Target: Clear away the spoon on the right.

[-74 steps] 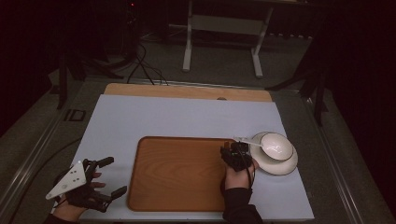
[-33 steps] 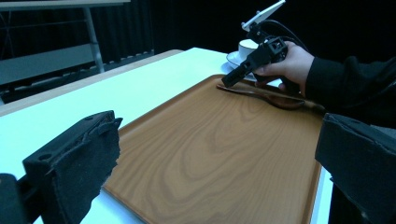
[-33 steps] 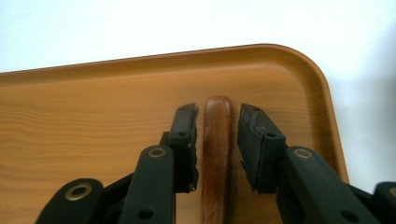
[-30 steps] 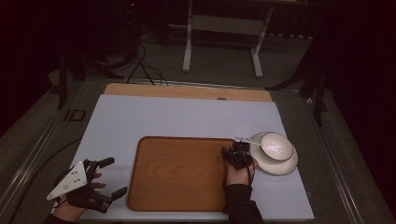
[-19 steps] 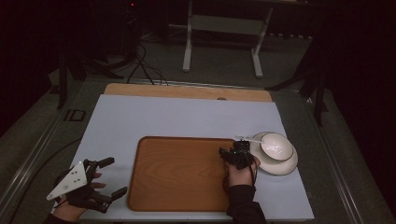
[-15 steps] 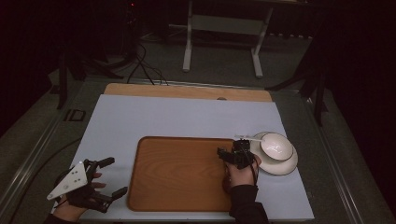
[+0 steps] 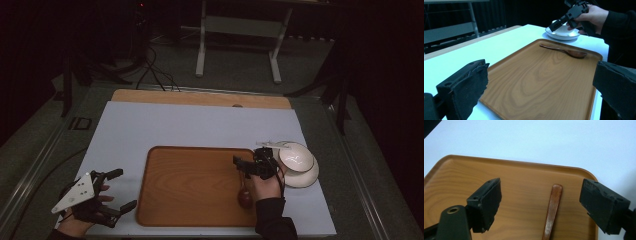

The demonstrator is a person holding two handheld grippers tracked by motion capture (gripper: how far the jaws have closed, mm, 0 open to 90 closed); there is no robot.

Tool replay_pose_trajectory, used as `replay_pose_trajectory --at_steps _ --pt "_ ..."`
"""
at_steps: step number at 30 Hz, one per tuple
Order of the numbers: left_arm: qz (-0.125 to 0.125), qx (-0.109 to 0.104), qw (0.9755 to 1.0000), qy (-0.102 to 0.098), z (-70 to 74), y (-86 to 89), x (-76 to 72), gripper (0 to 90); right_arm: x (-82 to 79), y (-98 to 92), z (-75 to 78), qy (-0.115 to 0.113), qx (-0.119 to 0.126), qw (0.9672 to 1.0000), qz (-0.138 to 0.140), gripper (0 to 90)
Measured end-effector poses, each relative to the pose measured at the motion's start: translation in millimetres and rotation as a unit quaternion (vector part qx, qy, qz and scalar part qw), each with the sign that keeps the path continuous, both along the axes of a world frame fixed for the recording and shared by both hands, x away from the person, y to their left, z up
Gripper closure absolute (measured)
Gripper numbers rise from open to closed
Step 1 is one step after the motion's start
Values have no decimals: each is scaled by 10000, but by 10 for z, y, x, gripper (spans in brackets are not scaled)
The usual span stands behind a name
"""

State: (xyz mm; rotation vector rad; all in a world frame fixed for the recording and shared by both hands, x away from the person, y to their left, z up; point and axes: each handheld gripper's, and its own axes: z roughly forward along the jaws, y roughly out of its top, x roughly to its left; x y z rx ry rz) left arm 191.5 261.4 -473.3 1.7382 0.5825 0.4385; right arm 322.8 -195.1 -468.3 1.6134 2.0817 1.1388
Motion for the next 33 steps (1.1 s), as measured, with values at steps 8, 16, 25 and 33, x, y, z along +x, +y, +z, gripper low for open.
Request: replay_pose_trajectory --at_steps 8,16,25,33 --pt "9 3 10000 7 -2 -4 0 0 -90 -68 175 -193 101 9993 288 163" --pt "19 3 10000 3 -2 -3 0 0 -211 -153 339 -379 50 9975 588 149" --pt "30 7 10000 4 -1 -4 2 0 -397 -295 361 -430 3 9953 863 148" --pt "27 3 10000 1 0 -2 0 0 -529 -435 295 -427 -3 9945 957 149"
